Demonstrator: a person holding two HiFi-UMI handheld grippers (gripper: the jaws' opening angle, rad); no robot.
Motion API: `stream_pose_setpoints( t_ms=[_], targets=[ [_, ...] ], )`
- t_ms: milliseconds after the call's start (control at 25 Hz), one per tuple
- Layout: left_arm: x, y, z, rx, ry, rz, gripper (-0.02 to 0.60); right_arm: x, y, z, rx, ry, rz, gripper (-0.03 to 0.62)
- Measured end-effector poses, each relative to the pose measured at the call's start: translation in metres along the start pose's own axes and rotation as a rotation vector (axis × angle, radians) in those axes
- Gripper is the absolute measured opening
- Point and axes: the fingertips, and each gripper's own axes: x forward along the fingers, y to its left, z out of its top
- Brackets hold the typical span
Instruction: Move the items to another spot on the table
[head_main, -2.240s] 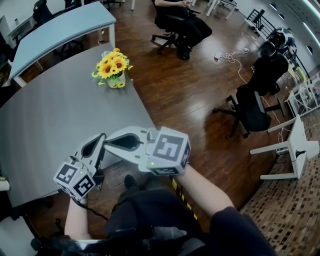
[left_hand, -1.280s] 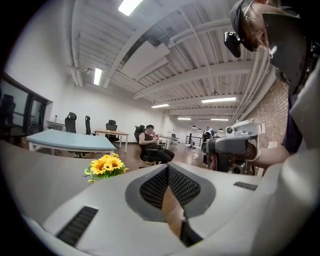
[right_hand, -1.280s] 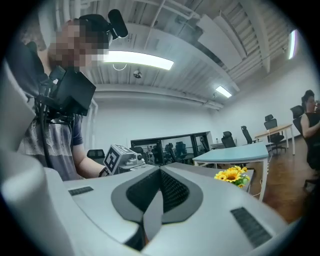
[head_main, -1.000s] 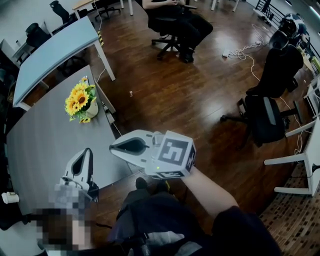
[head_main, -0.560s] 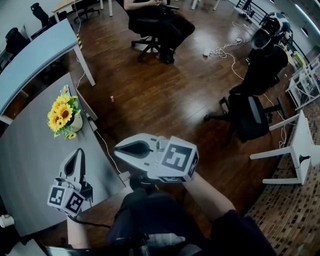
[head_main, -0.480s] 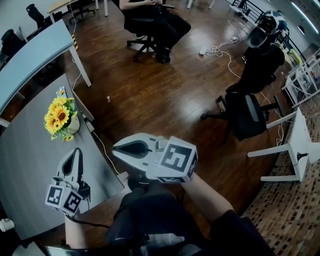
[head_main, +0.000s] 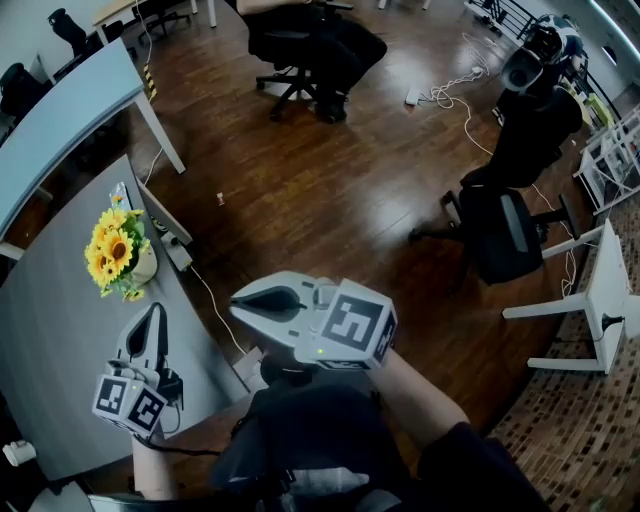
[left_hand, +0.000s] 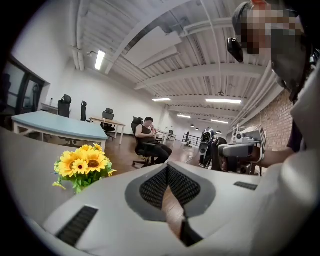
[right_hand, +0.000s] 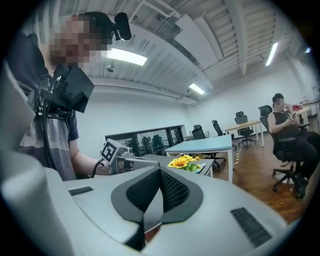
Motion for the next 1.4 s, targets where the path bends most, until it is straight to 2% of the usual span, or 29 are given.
stream_pose_setpoints(
  t_ms=[160, 400, 600, 760, 920, 1040, 1160, 1280, 1400],
  targets=[
    [0.024, -0.01, 0.007, 0.028, 0.005, 0.075, 0.018, -0.017, -0.028, -0.002, -0.002, -0.001, 0.075, -0.021],
    [0.083, -0.043, 0.012, 0.028, -0.004, 0.237, 0.018, -0.083, -0.101, -0.006, 0.043, -0.032, 0.169, -0.021],
    [0.124, -0.084, 0.022, 0.026, -0.02, 0.306, 0.018, -0.14, -0.152, -0.003, 0.118, -0.034, 0.215, -0.021],
    [0.133, -0.096, 0.02, 0.004, -0.031, 0.366, 0.018, -0.156, -0.175, -0.005, 0.131, -0.015, 0.265, -0.021],
    [0.132, -0.094, 0.012, 0.007, 0.009, 0.384, 0.018, -0.154, -0.186, 0.003, 0.134, -0.022, 0.276, -0.021],
    [0.137, -0.086, 0.014, 0.001, -0.002, 0.36, 0.018, -0.149, -0.185, 0.006, 0.114, -0.011, 0.259, -0.021],
    [0.145, -0.07, 0.02, 0.03, -0.013, 0.336, 0.018, -0.137, -0.176, 0.007, 0.069, 0.027, 0.251, -0.021],
    [0.145, -0.05, 0.029, 0.012, -0.051, 0.336, 0.018, -0.113, -0.164, 0.007, 0.015, 0.066, 0.276, -0.021],
    [0.13, -0.032, 0.019, 0.01, -0.041, 0.361, 0.018, -0.086, -0.152, 0.011, -0.007, 0.083, 0.305, -0.021]
  ],
)
